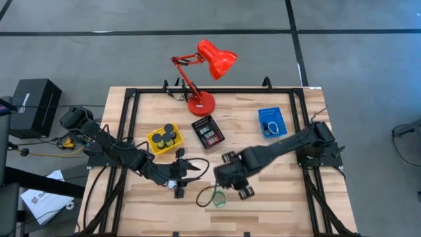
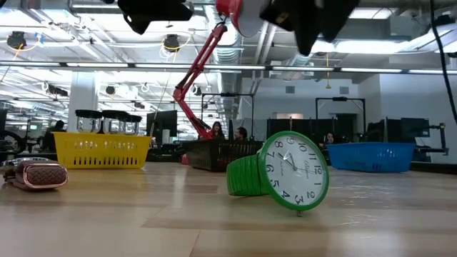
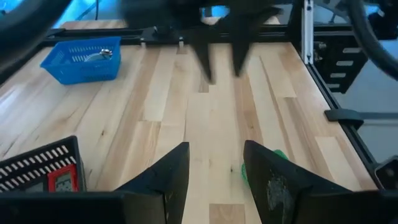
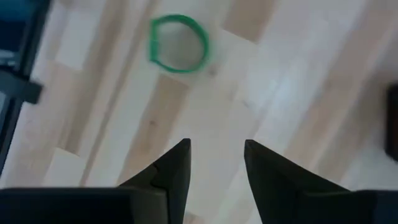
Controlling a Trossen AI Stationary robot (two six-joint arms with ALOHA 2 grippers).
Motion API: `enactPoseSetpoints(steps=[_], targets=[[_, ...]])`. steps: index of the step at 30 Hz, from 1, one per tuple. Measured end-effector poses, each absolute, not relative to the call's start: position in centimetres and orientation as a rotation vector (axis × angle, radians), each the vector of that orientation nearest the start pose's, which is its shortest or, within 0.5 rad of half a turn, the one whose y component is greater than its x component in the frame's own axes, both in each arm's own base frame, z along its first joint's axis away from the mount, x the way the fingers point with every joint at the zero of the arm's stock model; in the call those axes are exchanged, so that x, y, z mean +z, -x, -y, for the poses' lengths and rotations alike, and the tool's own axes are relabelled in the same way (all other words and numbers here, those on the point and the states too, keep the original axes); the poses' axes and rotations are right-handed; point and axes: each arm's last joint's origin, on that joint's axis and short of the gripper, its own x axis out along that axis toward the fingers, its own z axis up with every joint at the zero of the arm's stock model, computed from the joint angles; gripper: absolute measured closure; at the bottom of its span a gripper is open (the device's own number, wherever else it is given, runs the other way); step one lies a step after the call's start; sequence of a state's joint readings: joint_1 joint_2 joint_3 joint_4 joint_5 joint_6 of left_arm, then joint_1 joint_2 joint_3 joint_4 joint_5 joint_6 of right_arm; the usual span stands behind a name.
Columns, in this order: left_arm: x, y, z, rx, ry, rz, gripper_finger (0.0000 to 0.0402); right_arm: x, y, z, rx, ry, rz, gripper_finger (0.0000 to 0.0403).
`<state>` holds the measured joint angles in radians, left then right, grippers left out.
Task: Pick & Place Office items
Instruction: Put the green wrist watch into the blue bin
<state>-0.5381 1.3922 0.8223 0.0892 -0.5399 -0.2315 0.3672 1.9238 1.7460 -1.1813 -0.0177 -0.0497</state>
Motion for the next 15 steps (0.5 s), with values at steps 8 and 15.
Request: enactPoseSetpoints(steps=[8,15], targets=[[23.9,-25.9,13.9,0.049,0.001,-0.408,0.0255,24.5,-32.4,-15.9,0.381,0.208,-1.172,0.0262],[23.9,-25.9,13.9,0.047,0.002,-0.408,0.0255,20.7,-29.4,-17.0,0.45,0.198,-0.994,0.0262]])
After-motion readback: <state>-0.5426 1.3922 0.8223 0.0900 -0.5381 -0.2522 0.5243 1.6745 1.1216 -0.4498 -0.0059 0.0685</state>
